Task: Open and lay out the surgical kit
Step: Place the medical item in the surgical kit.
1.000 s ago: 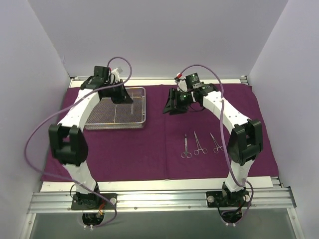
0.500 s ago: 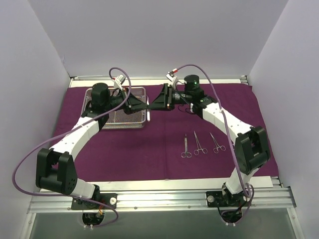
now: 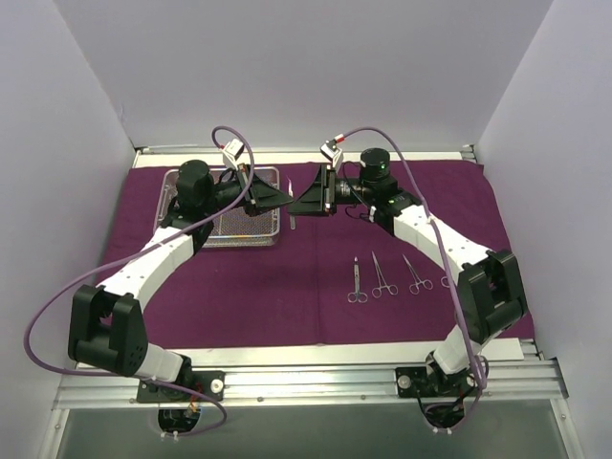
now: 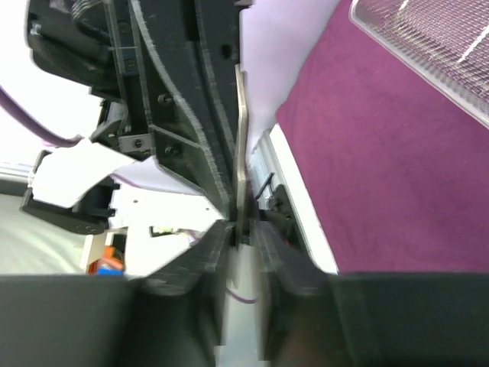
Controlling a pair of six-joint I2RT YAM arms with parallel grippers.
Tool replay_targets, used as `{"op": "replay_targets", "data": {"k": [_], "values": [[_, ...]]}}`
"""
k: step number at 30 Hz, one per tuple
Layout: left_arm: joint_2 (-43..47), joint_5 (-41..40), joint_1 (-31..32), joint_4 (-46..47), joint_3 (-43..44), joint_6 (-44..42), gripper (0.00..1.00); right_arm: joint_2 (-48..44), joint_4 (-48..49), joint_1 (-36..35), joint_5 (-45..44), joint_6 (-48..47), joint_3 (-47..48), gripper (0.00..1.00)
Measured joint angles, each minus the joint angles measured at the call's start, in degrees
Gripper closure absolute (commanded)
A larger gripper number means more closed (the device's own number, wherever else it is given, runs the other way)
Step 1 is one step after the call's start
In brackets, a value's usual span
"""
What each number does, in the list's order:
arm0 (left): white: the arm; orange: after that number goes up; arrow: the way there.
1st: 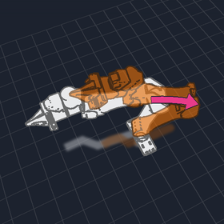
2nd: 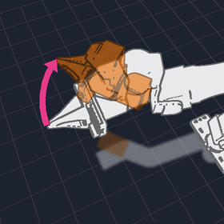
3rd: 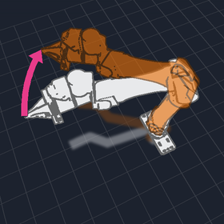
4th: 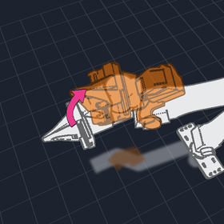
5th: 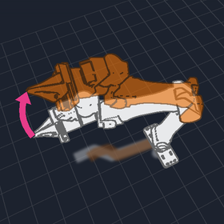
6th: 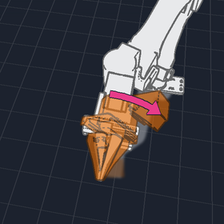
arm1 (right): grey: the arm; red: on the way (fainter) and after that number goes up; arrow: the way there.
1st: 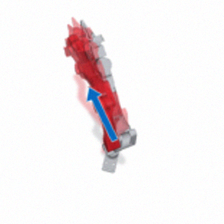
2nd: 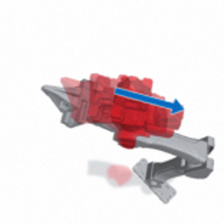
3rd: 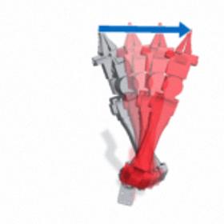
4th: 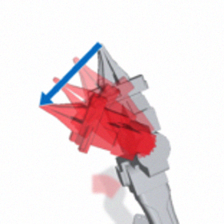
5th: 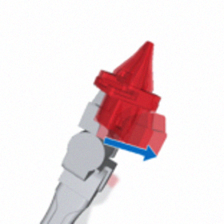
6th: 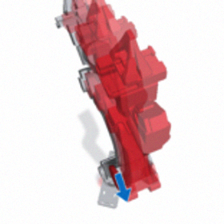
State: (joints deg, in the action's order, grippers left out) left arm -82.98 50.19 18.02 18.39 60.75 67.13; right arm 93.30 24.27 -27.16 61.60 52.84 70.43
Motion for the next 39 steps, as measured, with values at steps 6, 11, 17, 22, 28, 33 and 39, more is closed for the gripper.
{"op": "replay_targets", "data": {"k": [6, 11, 17, 22, 28, 33, 39], "values": [[0.0, 0.1, 0.0, 0.7, -0.3, -0.2, 0.51, 0.0, 0.7, 0.0, 0.7, 0.5, -0.1, 1.00], [1.2, -4.3, -2.1, -14.7, 2.5, -8.5, 0.06, 1.2, -20.9, -0.5, -8.1, -10.9, 6.6, 1.00], [1.6, -23.2, -7.8, -45.4, 14.0, -25.2, 0.06, 2.3, -41.8, -2.4, -30.5, -19.8, 6.8, 1.00], [2.8, -38.9, -7.3, -60.7, 18.4, -35.0, 0.06, 2.7, -48.5, -6.8, -44.8, -19.5, -2.3, 1.00], [3.2, -42.5, -8.3, -67.0, 18.4, -40.8, 0.06, 2.8, -49.4, -10.8, -51.9, -15.9, -12.1, 1.00], [0.9, -42.6, -8.3, -68.3, 18.6, -42.7, 0.06, 3.5, -48.0, -11.9, -55.5, -14.4, -12.6, 1.00], [-6.3, -43.8, -8.7, -70.5, 22.8, -44.0, 0.06, 5.7, -47.2, -12.3, -58.2, -13.9, -12.2, 1.00]]}}
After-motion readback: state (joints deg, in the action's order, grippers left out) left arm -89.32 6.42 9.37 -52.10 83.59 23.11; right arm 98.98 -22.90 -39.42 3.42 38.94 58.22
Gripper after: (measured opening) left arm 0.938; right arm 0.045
